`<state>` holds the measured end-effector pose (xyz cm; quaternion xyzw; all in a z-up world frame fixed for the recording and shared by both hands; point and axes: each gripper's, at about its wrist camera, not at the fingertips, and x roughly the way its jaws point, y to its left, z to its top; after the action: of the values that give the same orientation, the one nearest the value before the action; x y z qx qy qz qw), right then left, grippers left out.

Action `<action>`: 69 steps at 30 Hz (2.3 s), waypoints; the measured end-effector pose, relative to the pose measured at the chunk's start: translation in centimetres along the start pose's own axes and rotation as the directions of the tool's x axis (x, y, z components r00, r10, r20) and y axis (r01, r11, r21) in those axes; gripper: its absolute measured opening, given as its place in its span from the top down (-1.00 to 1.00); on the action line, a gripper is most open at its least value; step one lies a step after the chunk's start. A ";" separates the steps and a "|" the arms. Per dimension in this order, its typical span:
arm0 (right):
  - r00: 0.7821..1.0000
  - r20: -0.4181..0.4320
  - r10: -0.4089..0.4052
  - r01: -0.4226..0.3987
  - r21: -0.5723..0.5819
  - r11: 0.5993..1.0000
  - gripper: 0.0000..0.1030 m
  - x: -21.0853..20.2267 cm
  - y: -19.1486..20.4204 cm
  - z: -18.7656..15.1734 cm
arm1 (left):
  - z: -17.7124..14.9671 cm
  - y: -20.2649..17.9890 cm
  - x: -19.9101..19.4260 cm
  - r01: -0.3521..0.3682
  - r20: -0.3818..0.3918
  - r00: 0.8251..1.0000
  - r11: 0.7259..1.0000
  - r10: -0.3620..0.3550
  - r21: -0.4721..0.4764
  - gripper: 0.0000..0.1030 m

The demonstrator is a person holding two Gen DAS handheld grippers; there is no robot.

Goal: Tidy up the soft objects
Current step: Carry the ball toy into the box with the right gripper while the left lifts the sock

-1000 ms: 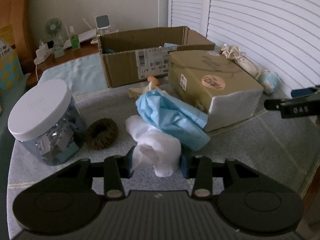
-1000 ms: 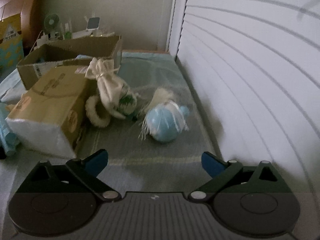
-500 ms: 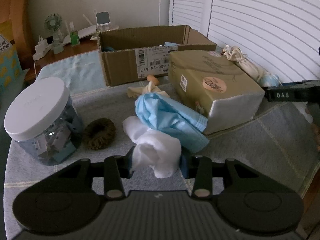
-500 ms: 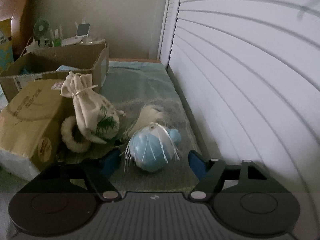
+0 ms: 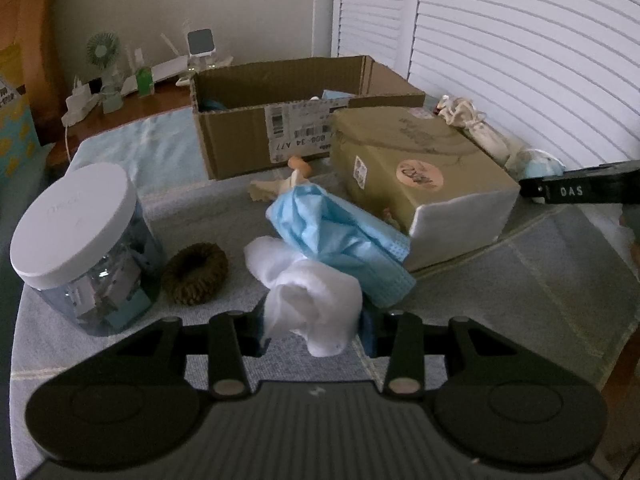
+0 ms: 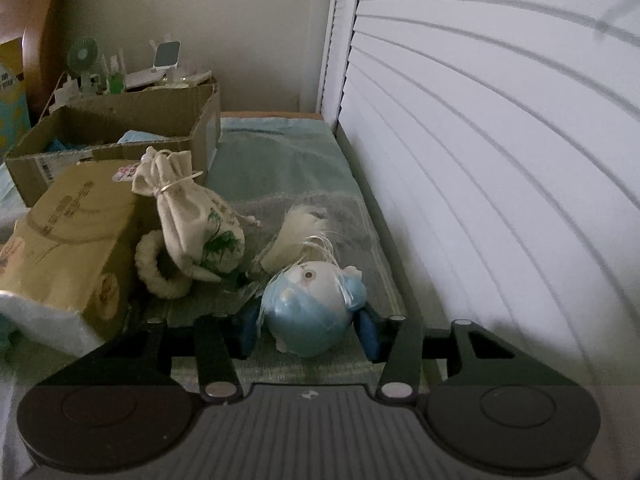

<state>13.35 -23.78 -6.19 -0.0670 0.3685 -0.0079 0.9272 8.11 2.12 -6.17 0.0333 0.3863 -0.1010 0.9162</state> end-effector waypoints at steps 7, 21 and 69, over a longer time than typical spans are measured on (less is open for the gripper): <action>1.000 -0.018 0.001 -0.002 -0.013 1.000 -0.04 -2.4 0.1 -0.7 | 0.0 -0.1 -1.1 0.018 0.007 1.000 1.000 -0.018 0.024 0.24; 0.996 -0.044 0.076 -0.077 -0.033 0.996 -0.04 -6.9 0.2 -2.0 | 0.1 -0.1 -3.8 0.084 -0.004 0.997 0.993 -0.083 0.080 0.27; 0.936 0.052 0.348 -0.331 -0.211 0.920 -0.05 2.5 7.9 16.5 | 4.0 3.0 -6.0 0.068 0.059 0.996 0.997 -0.070 0.042 0.27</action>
<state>26.14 -14.12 2.95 -0.0946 0.3321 0.1928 0.9185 7.39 5.47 0.86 0.0353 0.3573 -0.1414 0.9226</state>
